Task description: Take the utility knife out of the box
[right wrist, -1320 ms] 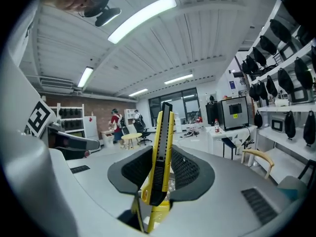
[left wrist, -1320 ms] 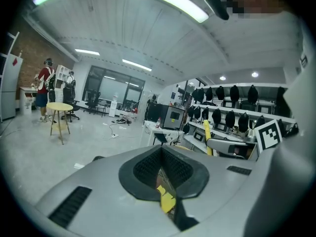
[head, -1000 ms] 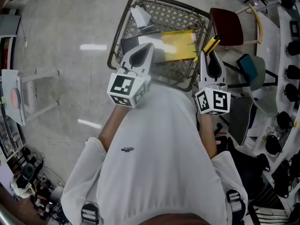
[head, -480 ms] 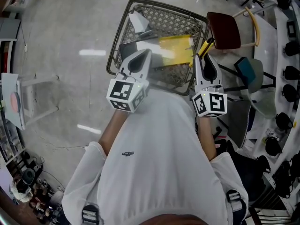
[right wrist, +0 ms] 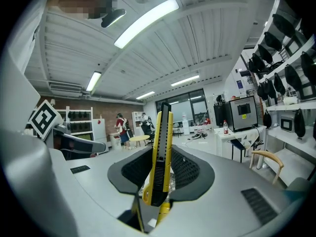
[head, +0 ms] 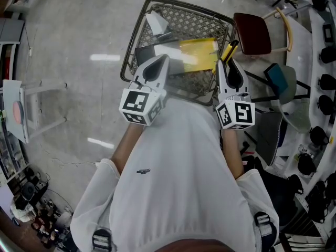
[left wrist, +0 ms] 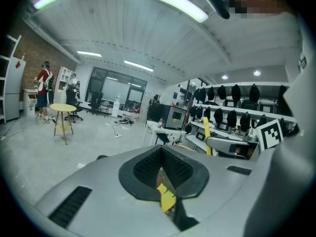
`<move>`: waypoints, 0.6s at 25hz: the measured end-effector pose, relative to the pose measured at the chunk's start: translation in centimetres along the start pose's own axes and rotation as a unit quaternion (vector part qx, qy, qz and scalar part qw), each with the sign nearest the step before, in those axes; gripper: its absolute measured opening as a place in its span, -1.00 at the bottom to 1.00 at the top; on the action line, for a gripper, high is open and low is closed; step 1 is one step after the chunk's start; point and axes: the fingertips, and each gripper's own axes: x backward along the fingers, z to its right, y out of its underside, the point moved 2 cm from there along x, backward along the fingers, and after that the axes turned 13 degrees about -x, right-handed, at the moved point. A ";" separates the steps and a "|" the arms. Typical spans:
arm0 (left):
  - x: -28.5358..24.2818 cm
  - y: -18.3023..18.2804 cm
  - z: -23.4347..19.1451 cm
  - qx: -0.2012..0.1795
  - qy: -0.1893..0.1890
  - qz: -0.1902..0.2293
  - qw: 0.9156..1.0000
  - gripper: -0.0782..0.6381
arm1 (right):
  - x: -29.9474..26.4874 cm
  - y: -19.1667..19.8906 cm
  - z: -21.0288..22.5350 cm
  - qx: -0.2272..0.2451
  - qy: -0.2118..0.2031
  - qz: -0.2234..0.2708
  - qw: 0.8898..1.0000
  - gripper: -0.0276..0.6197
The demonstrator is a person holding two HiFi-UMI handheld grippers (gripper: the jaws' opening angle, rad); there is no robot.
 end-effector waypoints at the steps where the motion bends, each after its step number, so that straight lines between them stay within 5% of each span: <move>1: 0.1 0.0 0.0 0.000 -0.001 0.001 1.000 -0.79 | 0.1 0.0 0.0 0.000 -0.001 0.001 1.000 -0.58; 15: 0.2 -0.1 0.7 -0.003 0.000 0.002 1.000 -0.79 | 0.7 0.1 0.4 0.000 0.001 0.001 1.000 -0.58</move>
